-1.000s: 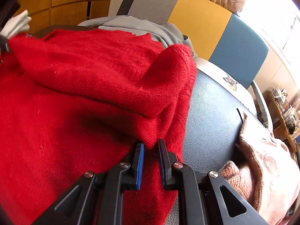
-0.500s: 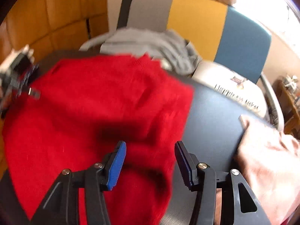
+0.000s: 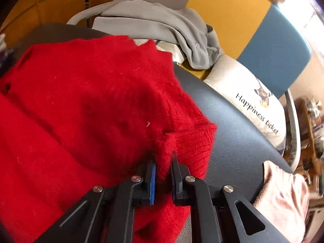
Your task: Fold clothes
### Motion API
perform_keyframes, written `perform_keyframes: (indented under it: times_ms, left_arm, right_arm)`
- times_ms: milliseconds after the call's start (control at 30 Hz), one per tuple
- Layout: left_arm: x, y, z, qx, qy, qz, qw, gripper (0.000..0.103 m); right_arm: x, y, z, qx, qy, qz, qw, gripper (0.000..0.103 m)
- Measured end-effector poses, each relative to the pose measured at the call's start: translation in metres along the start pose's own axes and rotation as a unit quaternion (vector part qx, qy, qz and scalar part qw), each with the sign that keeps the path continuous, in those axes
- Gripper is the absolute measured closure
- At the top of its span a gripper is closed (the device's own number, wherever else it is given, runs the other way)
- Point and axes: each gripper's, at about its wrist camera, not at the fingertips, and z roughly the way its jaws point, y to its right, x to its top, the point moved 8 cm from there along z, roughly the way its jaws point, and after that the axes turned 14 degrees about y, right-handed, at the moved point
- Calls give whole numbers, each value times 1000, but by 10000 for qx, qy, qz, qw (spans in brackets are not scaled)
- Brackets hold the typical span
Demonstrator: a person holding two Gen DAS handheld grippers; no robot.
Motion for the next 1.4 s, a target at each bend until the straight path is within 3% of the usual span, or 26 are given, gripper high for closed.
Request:
perform_keyframes:
  times_ms: [133, 267, 400, 500, 567, 633, 733, 833, 967, 1000, 1100, 1233, 1333, 1400]
  left_arm:
    - [15, 19, -18, -316, 314, 175, 9989, 97]
    - [39, 12, -24, -837, 395, -515, 9944, 97]
    - [62, -30, 2, -417, 317, -1330, 9897, 97]
    - [64, -53, 20, -168, 124, -1731, 9847, 93]
    - [59, -62, 27, -119, 23, -1923, 9813, 89]
    - [53, -65, 30, -81, -37, -1995, 9799, 88]
    - [45, -66, 32, -88, -21, -2099, 9777, 86]
    - [39, -66, 38, -78, 70, -2291, 9734, 86]
    - [37, -57, 37, 129, 190, -2139, 9766, 91]
    - [35, -54, 35, 206, 182, -2046, 9785, 97]
    - [25, -44, 25, 403, 130, -1749, 9837, 97]
    - [3, -31, 9, 433, 60, -1516, 9875, 98]
    - [6, -22, -4, -21, 449, -1664, 9850, 96]
    - [13, -23, -11, -212, 692, -1951, 9781, 81]
  right_arm:
    - [8, 17, -32, -41, 648, 576, 9962, 92]
    - [23, 49, -51, -31, 1235, 1502, 9809, 92]
    - [30, 89, -24, -73, 1355, 2643, 9548, 92]
    - [18, 97, 8, 82, 1196, 3217, 9392, 80]
    - [8, 97, 9, 95, 1205, 3466, 9302, 69]
    - [4, 99, 0, 108, 1401, 3474, 9271, 67]
    - [-6, 96, -22, -7, 1499, 3164, 9367, 67]
    - [-17, 67, -36, 174, 1455, 2733, 9507, 66]
    - [-33, 28, -54, 426, 1379, 2162, 9656, 57]
    - [-41, 17, -50, 553, 1257, 2112, 9678, 57]
    - [-73, -10, -32, 583, 678, 1912, 9775, 53]
    - [-82, -7, -46, 614, 923, 2141, 9705, 51]
    - [-89, -5, -57, 636, 1107, 2312, 9645, 51]
    - [-94, -4, -65, 651, 1228, 2425, 9601, 46]
